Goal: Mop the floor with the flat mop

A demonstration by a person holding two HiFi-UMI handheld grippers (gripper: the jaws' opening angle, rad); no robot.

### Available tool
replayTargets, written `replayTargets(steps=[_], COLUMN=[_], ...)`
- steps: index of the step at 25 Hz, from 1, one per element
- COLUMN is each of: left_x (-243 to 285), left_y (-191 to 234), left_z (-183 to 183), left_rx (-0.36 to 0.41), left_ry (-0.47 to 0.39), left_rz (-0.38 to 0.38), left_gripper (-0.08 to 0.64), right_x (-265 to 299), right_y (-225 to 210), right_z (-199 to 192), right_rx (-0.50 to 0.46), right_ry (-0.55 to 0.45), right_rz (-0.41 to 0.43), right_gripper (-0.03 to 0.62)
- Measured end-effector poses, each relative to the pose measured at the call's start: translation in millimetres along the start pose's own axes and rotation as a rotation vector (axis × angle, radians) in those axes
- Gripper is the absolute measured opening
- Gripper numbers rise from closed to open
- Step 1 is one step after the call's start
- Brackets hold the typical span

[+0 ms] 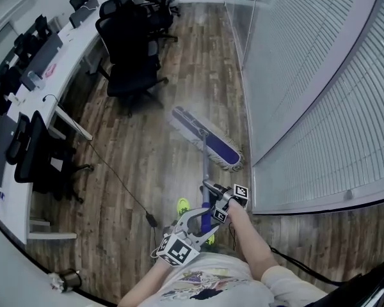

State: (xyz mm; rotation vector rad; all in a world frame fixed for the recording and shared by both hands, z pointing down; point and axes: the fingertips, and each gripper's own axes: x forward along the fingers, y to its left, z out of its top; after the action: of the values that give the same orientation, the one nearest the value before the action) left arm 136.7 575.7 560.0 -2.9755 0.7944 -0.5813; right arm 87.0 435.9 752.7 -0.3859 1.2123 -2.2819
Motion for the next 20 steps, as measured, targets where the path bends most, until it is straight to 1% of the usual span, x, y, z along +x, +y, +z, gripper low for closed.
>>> replayTargets(steps=[4,7,9,11,14,16,18,20], left_x=[-2.3,-0.6,-0.9,-3.3,-2.8,0.6,7.9,17.5], left_y=[1.3,14.2,33.1,51.6,83.7,108.0,130.4,154.7], left_z=[-7.3,-1.3,7.6,12.7,16.8,15.9,12.9,11.3], left_rx=[-0.012,-0.047,-0.056,-0.061,-0.05,-0.057,-0.055,-0.046], left_ry=[-0.021,-0.084,-0.135,-0.157,-0.158,-0.167,-0.158,-0.15], left_rz=[0.012,0.016,0.019,0.016,0.008,0.0,-0.015,-0.034], left_gripper=[0.196,0.196,0.196,0.196,0.196,0.196,0.196,0.196], right_x=[2.9,9.8,23.4,37.2,62.3,84.0,102.7,120.4], right_y=[-5.1,-0.9,9.9,15.2,27.3,37.6,45.0,53.5], right_z=[0.0,6.2,10.5,14.5,23.8,32.9,46.6,64.1], right_rx=[-0.015,-0.009,-0.007,-0.006,-0.012,-0.024,-0.025,-0.017], right_ry=[0.006,0.017,0.043,0.07,0.1,0.116,0.109,0.075], right_rz=[-0.022,-0.019,0.002,0.018,0.025,0.011,-0.005,-0.007], right_gripper=[0.164,0.166,0.166,0.167,0.17,0.175,0.175,0.175])
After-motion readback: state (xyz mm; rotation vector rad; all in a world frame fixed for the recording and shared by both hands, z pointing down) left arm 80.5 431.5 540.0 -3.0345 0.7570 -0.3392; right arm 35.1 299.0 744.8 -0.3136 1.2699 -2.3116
